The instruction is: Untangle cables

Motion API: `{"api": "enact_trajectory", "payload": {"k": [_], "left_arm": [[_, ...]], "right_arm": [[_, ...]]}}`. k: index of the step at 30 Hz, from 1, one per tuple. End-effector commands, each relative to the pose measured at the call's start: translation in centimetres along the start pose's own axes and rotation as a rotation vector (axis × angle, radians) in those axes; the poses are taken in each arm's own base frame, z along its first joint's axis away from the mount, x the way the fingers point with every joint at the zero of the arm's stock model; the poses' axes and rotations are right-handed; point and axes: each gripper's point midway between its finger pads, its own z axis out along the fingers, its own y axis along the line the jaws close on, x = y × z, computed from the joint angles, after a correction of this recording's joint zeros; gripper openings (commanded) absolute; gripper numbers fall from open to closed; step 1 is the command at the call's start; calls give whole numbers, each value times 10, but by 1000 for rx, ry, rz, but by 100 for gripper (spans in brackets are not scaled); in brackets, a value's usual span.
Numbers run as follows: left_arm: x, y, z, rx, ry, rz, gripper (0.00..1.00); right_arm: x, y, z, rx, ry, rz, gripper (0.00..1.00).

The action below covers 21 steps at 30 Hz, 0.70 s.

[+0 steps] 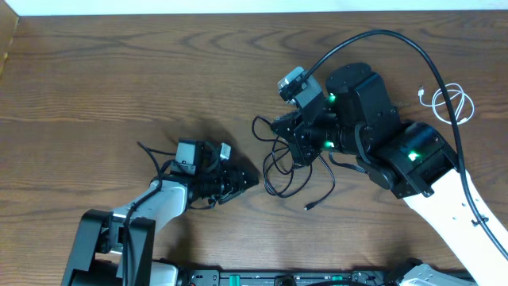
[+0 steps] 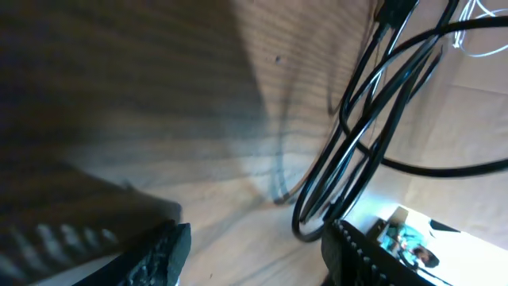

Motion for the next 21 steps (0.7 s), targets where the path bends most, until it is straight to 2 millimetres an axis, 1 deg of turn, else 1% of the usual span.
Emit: {"api": "enact_trajectory", "payload": {"k": [1, 4, 14, 16, 17, 18, 19, 21], "left_arm": [[-6, 17, 5, -116, -55, -42, 60], [-5, 20, 9, -157, -69, -40, 60], [0, 1, 21, -121, -61, 58, 60], [0, 0, 22, -127, -66, 72, 60], [0, 1, 23, -133, -68, 75, 56], [0, 3, 23, -152, -76, 76, 45], [0, 5, 23, -164, -80, 79, 39], [0, 10, 23, -191, -87, 77, 31]], "right_arm": [[-6, 6, -5, -20, -18, -25, 1], [-6, 6, -5, -20, -19, -25, 1], [-6, 6, -5, -20, -20, -25, 1], [-6, 6, -5, -20, -20, -25, 1], [-7, 6, -5, -20, -21, -25, 1], [-6, 6, -5, -20, -20, -26, 1], [-6, 6, -5, -20, -20, -26, 1], [-6, 6, -5, -20, -20, -29, 1]]}}
